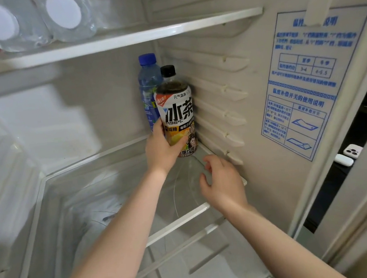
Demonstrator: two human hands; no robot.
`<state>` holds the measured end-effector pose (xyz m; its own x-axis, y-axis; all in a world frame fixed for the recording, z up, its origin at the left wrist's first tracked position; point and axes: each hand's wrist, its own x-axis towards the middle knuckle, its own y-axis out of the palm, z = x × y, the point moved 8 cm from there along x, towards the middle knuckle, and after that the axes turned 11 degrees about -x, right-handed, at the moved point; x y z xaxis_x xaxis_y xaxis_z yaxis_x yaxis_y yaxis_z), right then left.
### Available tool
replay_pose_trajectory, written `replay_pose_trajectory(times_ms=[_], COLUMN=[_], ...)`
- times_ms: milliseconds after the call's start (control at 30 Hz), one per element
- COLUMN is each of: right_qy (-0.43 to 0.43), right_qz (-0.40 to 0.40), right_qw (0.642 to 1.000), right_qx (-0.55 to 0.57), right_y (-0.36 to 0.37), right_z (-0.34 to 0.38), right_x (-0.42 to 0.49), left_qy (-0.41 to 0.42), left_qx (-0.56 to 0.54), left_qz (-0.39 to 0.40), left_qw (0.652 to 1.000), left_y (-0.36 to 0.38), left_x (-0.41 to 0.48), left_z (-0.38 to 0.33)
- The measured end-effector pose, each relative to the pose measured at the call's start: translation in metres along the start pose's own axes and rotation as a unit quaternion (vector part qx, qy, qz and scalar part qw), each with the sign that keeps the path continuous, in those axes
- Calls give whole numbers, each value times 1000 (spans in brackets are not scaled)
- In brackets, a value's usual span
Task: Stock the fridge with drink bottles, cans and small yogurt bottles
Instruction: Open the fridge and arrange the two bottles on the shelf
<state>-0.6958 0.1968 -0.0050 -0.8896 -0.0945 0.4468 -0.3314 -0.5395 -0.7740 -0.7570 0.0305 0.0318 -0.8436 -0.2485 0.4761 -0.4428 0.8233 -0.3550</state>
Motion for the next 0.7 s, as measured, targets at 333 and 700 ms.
replay_pose_trajectory(times_ms=[333, 700], right_qy=[-38, -26], right_qz=[12, -32], right_qw=[999, 999], right_qx=[-25, 19], right_y=[-6, -69], right_z=[3, -28], right_x=[-4, -117], left_qy=[-63, 9], left_qx=[-87, -124], left_qz=[-39, -9], left_qw=[993, 992], left_y=[-31, -38], left_x=[-39, -176], left_z=[-12, -60])
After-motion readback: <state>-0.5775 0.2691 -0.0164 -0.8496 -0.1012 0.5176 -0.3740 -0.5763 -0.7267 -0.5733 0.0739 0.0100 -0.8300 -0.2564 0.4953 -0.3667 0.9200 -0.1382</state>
